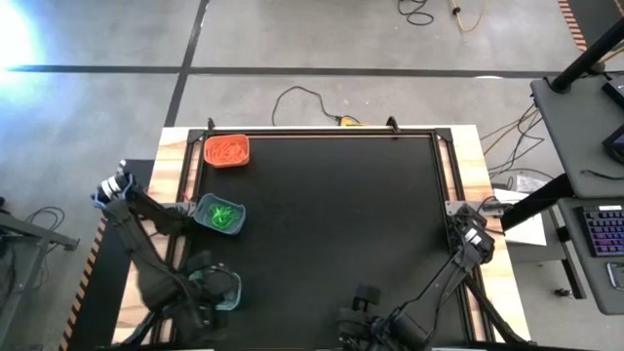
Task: Sort rubber bands into baskets
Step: Put the purple rubber band into the green bin
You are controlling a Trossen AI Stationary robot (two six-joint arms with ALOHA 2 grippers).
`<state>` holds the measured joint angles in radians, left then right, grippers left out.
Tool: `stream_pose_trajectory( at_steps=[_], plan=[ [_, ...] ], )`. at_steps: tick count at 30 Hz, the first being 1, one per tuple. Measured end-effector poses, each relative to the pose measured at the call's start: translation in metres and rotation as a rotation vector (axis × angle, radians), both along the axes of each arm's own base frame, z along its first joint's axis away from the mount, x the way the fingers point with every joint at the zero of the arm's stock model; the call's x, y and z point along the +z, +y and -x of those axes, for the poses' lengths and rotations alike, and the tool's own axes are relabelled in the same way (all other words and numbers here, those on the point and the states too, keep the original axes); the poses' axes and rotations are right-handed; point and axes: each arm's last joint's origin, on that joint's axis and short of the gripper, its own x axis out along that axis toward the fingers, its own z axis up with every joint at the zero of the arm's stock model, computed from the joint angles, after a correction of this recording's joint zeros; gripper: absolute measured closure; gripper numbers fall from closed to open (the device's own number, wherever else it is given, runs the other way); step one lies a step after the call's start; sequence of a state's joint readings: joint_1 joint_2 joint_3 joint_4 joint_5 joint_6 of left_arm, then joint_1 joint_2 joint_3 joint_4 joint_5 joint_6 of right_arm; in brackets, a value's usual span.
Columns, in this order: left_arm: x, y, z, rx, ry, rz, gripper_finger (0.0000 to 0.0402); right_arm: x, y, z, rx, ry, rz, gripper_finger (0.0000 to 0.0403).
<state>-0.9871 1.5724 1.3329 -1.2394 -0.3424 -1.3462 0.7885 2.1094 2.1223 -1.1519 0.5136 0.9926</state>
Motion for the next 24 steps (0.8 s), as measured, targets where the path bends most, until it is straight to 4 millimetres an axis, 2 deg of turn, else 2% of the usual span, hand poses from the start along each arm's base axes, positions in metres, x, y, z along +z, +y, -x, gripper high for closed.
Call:
stream_pose_trajectory(
  at_steps=[5,11,15,20,24],
  plan=[
    [-0.031,0.008,0.023,0.064,0.025,0.042,0.0401,0.001,0.001,0.001,-0.014,-0.025,0.015,0.0177],
    [-0.085,0.014,0.031,-0.020,0.081,0.182,0.0401,0.000,0.001,0.003,-0.007,-0.008,0.025,0.0177],
    [-0.114,0.024,0.038,0.035,0.133,0.197,0.0401,-0.002,-0.001,0.009,-0.036,0.047,0.021,0.0177],
    [-0.124,0.031,0.042,0.081,0.140,0.178,0.0396,-0.002,-0.005,0.010,-0.051,0.117,-0.022,0.0177],
    [-0.119,0.030,0.041,0.062,0.147,0.180,0.0358,-0.002,-0.016,-0.002,-0.008,0.186,-0.087,0.0177]
  ],
)
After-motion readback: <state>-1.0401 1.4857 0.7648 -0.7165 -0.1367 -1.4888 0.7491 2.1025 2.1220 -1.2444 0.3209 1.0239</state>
